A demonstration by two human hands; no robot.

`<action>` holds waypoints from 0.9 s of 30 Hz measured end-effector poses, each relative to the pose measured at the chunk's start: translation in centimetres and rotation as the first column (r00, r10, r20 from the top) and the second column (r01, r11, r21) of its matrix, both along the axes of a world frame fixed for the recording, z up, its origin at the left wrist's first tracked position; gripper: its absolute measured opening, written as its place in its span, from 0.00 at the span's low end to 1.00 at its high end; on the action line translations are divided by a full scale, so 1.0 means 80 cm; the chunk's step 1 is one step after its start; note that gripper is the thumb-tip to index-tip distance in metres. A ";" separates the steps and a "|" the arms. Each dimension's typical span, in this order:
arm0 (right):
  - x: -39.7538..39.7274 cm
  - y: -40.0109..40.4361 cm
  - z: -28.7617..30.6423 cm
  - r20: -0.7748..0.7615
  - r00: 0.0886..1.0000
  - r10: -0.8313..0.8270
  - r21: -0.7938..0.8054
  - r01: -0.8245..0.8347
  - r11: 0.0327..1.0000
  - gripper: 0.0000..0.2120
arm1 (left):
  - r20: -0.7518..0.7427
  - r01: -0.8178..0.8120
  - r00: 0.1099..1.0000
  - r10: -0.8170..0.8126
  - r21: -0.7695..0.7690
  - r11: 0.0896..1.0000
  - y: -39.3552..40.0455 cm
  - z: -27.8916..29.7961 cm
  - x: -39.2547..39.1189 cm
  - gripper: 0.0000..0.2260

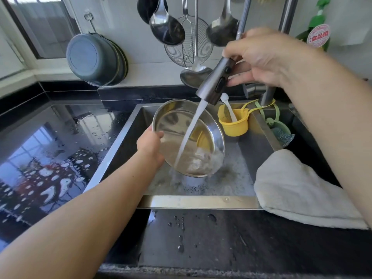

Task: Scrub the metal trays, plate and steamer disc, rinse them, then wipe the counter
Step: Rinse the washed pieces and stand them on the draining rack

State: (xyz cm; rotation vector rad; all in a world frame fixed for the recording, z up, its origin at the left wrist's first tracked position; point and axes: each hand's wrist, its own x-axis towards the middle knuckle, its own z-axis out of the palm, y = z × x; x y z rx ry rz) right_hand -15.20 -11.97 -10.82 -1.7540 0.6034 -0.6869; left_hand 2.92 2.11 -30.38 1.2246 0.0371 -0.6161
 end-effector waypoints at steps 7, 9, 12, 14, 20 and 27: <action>-0.010 -0.004 0.000 -0.013 1.000 0.005 0.000 -0.005 1.000 0.13 | 0.026 0.169 0.986 -0.168 -0.115 0.979 0.004 0.005 -0.011 0.28; -0.004 -0.001 -0.001 0.013 1.000 0.013 0.007 -0.013 1.000 0.12 | 0.030 0.182 0.983 -0.180 -0.111 0.977 0.003 0.004 -0.011 0.26; 0.009 0.004 -0.002 0.057 0.998 0.004 0.037 -0.006 0.999 0.14 | 0.006 0.157 0.987 -0.158 -0.131 0.979 0.000 0.006 -0.014 0.26; 0.018 0.006 -0.003 0.082 0.997 -0.017 0.042 0.014 0.999 0.16 | 0.004 0.151 0.988 -0.153 -0.160 0.975 -0.003 0.009 -0.019 0.27; 0.059 0.005 -0.014 0.167 0.975 -0.149 0.057 0.142 0.988 0.14 | 0.055 0.180 0.983 -0.177 -0.044 0.983 0.000 0.010 -0.025 0.29; 0.093 -0.008 -0.025 0.117 0.921 -0.372 -0.137 0.386 0.912 0.13 | 0.045 0.183 0.982 -0.182 -0.012 0.983 0.005 0.015 -0.026 0.33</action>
